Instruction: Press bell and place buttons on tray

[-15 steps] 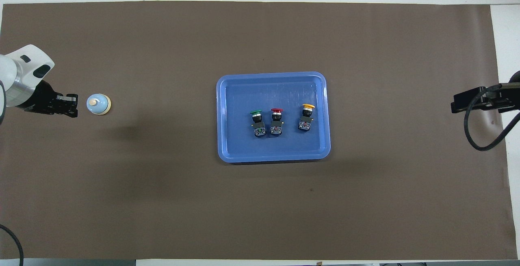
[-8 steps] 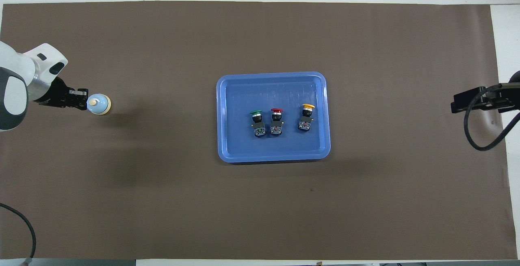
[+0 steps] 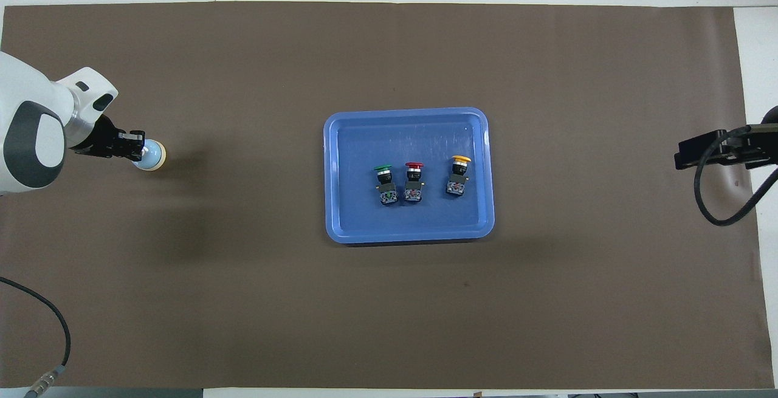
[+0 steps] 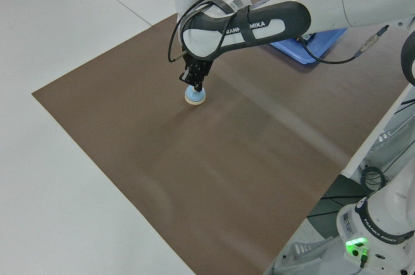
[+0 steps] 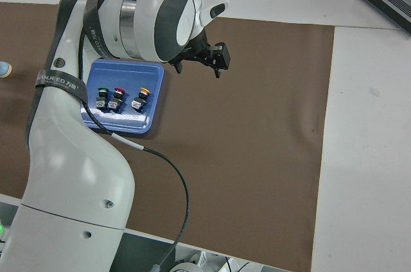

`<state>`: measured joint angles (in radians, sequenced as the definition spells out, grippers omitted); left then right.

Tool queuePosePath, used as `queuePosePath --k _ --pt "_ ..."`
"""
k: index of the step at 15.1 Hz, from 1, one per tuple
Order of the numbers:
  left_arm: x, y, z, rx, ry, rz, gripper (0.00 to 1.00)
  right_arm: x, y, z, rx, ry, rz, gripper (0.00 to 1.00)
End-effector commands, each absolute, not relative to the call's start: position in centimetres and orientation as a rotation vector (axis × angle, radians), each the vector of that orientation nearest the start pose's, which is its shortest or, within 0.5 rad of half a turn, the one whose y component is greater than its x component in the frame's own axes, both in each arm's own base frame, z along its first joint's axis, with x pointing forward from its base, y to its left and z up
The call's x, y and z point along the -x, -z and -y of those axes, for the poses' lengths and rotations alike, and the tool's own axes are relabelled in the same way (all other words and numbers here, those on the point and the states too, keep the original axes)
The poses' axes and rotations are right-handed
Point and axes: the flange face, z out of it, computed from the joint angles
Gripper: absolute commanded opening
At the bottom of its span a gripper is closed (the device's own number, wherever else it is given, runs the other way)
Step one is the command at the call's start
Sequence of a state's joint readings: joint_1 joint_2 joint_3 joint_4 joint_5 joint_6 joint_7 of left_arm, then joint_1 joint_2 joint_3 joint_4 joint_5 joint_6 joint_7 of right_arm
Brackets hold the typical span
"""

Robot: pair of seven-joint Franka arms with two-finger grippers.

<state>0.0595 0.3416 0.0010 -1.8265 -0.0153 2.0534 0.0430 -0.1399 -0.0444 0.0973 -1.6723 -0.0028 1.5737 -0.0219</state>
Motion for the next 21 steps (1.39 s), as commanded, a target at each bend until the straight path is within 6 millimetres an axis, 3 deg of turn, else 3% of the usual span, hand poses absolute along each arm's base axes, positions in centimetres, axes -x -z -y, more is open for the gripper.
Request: queuePosePath --k 1,4,5,6,7,12,19,21 --pt "-63.0 -35.7 -4.2 3.141 -0.219 0.024 0.0 -53.3 -60.3 2.4 3.156 -0.096 0.0 1.0" --pt "-62.8 -42.6 -4.5 3.136 -0.303 0.029 0.0 -53.3 -60.3 2.4 3.156 -0.096 0.0 1.0" --pt "-62.2 -45.1 -4.3 3.135 -0.325 0.029 0.13 -53.3 -60.3 2.4 3.156 -0.096 0.0 1.0" --pt "-61.4 -46.8 -4.0 3.135 -0.347 0.02 0.43 -53.3 -60.3 2.4 3.156 -0.096 0.0 1.0" --pt "-60.3 -48.9 -3.7 3.135 -0.342 0.015 0.99 -53.3 -60.3 2.4 3.156 -0.096 0.0 1.0" --pt "-55.7 -55.1 -2.2 3.14 -0.372 -0.012 1.0 -53.3 -60.3 2.4 3.156 -0.096 0.0 1.0" --pt "-54.8 -56.8 -2.0 3.158 -0.326 -0.02 1.0 -53.3 -60.3 2.4 3.156 -0.096 0.0 1.0" --pt "-53.0 -57.3 -1.8 3.156 -0.338 -0.025 1.0 -53.3 -60.4 2.4 3.156 -0.094 0.0 1.0"
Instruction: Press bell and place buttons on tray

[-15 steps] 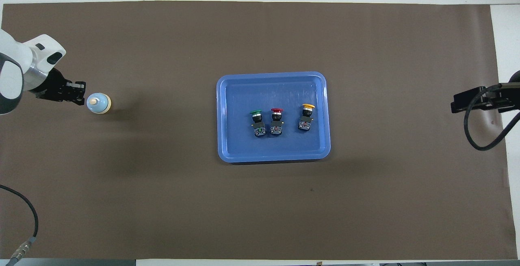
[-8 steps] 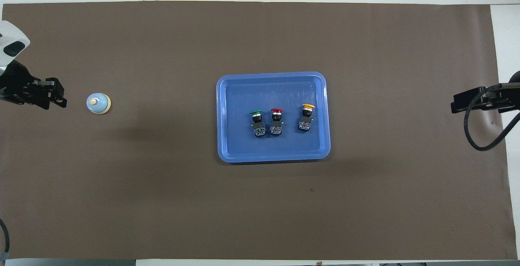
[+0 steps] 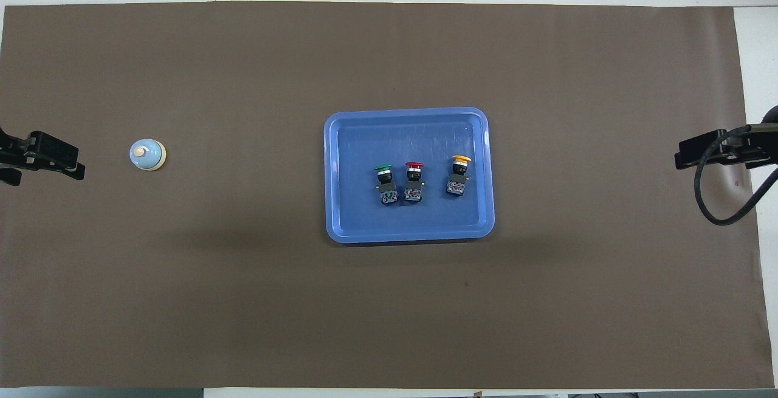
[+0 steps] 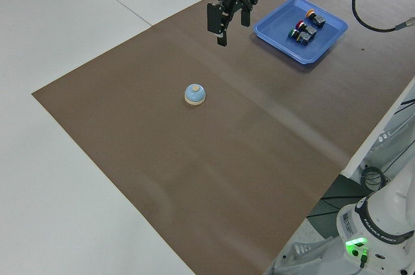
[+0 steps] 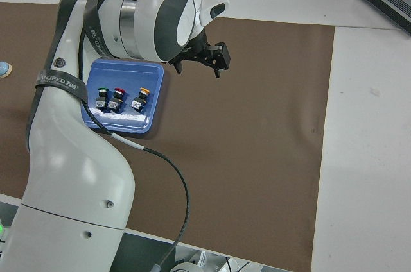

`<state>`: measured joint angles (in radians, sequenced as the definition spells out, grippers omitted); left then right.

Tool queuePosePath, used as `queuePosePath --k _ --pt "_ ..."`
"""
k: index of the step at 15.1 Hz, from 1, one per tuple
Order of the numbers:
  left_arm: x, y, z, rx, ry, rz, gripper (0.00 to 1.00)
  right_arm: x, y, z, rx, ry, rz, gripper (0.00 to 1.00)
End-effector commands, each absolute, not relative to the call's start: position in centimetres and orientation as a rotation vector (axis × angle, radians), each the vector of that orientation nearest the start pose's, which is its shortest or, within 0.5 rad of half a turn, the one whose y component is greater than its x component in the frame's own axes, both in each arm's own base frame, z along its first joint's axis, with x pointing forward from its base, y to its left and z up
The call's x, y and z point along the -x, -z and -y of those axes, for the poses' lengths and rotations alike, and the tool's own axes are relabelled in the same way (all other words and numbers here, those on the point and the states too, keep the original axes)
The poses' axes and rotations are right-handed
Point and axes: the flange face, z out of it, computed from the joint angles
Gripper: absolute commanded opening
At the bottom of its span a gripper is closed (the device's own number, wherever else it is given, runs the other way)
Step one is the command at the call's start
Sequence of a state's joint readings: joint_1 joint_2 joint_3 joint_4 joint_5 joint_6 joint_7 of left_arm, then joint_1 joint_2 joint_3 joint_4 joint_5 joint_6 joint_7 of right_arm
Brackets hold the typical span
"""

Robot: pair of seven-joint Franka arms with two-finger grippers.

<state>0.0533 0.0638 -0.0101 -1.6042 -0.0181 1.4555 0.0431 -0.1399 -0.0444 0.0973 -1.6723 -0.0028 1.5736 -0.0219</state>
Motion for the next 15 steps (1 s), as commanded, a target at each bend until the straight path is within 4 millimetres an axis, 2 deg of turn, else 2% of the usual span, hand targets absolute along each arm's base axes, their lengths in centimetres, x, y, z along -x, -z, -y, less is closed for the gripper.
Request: queuePosePath --k 1,2,4,10,15 --pt "-52.7 -57.3 -1.5 3.156 -0.309 -0.034 1.0 -53.3 -60.3 2.4 3.156 -0.096 0.0 1.0" --pt "-53.4 -57.4 -1.2 3.16 -0.23 -0.04 1.0 -53.3 -60.3 2.4 3.156 -0.096 0.0 1.0" --pt "-54.0 -57.5 -0.9 3.161 -0.21 -0.047 1.0 -53.3 -60.3 2.4 3.156 -0.096 0.0 1.0" --pt "-54.1 -57.4 -0.8 3.152 -0.234 -0.057 1.0 -53.3 -60.3 2.4 3.156 -0.096 0.0 1.0" --pt "-54.5 -58.0 -0.5 3.161 -0.188 -0.064 1.0 -53.3 -60.3 2.4 3.156 -0.096 0.0 1.0"
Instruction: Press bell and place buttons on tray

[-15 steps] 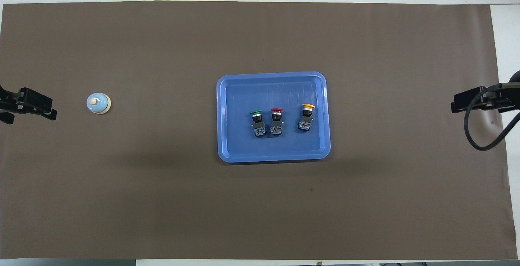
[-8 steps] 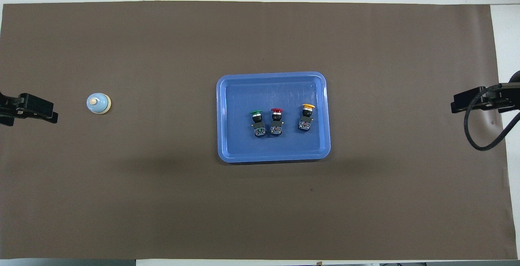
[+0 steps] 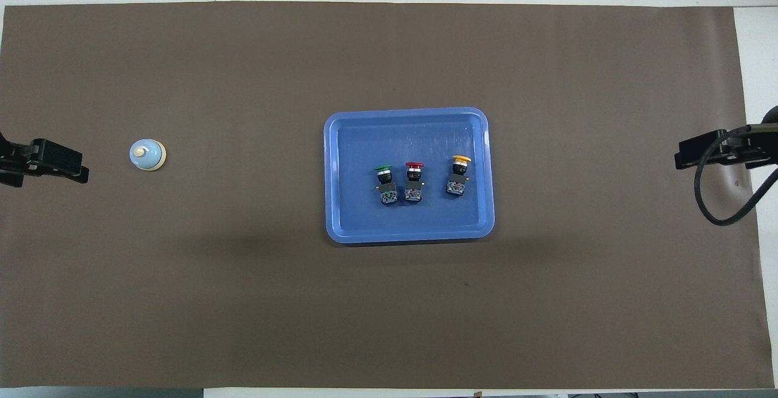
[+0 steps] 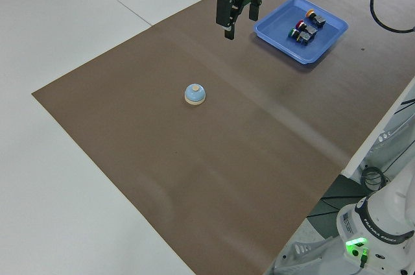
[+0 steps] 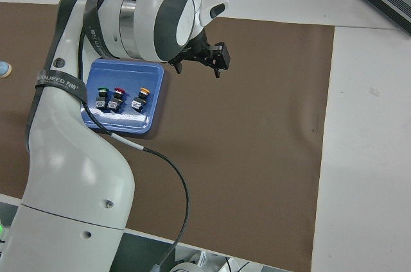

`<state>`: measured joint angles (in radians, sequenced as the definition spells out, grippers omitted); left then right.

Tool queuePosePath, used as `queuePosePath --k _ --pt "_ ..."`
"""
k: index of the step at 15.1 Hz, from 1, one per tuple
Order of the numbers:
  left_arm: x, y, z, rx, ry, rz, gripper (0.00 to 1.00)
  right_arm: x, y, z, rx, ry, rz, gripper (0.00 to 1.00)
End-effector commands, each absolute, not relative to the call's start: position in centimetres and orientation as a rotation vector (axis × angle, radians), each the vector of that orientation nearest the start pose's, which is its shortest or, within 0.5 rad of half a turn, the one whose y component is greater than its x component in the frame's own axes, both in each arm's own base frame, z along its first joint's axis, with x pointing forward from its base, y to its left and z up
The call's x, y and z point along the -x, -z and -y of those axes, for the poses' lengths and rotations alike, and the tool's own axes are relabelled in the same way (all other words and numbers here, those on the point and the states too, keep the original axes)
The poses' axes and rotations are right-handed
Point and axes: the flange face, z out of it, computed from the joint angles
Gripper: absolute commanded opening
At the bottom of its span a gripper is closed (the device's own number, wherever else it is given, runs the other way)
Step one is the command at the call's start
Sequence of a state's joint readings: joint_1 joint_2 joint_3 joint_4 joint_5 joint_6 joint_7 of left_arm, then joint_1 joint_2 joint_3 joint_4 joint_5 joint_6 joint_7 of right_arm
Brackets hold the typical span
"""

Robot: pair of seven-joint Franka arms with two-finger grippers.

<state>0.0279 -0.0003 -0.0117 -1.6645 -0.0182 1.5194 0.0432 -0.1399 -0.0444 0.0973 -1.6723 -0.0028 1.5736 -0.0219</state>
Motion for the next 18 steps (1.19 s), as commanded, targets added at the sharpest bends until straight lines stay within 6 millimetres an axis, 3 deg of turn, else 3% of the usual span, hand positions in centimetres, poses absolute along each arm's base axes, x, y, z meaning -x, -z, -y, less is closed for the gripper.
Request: queuePosePath --k 1,5,11,13,18 --pt "-54.5 -58.0 -0.5 3.16 -0.183 -0.067 1.0 -53.3 -60.3 2.4 3.156 -0.096 0.0 1.0" --pt "-55.5 -58.4 -0.5 3.156 -0.149 -0.069 1.0 -53.3 -60.3 2.4 3.156 -0.096 0.0 1.0" --pt "-55.4 -58.8 -0.2 3.155 -0.152 -0.067 1.0 -53.3 -60.3 2.4 3.156 -0.096 0.0 1.0" --pt "-55.6 -59.9 -0.1 3.164 -0.121 -0.068 1.0 -53.3 -60.3 2.4 3.156 -0.096 0.0 1.0" --pt "-55.6 -59.7 -0.2 3.162 -0.125 -0.063 1.0 -53.3 -60.3 2.4 3.156 -0.096 0.0 1.0"
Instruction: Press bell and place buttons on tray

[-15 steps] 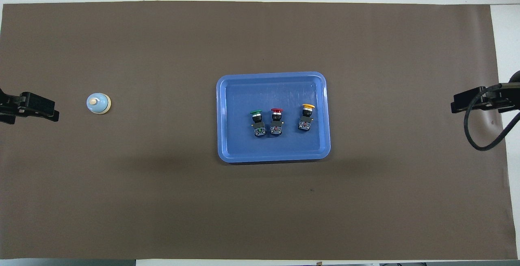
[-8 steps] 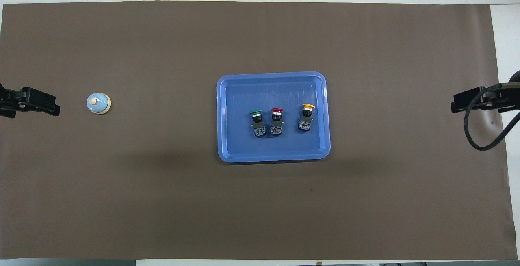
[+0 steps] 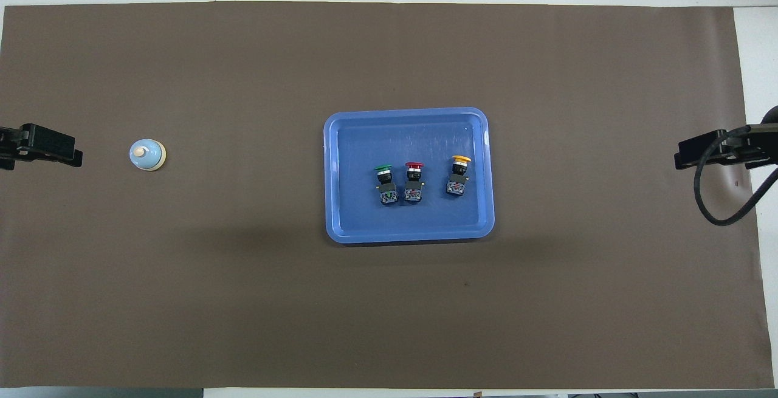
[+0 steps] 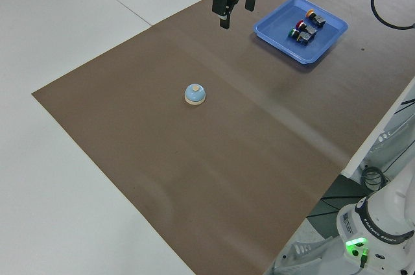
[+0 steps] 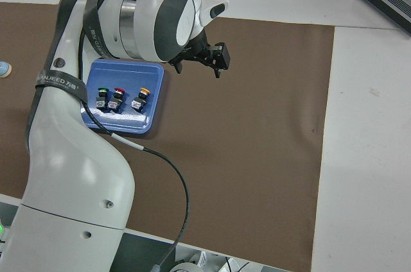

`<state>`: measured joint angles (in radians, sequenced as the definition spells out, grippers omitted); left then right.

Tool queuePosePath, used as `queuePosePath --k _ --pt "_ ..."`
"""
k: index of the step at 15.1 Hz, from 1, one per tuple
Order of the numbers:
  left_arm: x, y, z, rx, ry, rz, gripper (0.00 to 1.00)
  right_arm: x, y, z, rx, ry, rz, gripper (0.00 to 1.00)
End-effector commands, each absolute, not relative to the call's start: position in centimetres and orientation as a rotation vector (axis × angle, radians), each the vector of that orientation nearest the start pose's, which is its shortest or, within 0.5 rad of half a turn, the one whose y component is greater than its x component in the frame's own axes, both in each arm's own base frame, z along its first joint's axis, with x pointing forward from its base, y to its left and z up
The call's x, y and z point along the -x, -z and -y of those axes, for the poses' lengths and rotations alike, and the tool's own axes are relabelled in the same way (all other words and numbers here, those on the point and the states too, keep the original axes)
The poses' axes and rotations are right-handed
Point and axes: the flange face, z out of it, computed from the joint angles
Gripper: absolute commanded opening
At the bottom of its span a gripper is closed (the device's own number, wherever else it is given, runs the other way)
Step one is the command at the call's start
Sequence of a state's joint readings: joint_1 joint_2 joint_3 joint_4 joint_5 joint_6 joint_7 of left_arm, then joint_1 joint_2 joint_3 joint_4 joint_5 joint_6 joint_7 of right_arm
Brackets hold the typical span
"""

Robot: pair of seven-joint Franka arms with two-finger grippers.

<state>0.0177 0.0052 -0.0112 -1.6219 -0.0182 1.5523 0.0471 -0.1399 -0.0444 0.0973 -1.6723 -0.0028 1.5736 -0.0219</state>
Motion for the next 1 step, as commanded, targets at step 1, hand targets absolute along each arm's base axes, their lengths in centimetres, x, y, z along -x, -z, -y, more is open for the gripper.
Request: queuePosePath --k 1 --pt "-55.57 -59.66 -0.28 3.162 -0.125 -0.06 1.0 -53.32 -60.33 2.43 3.156 -0.096 0.0 1.0"
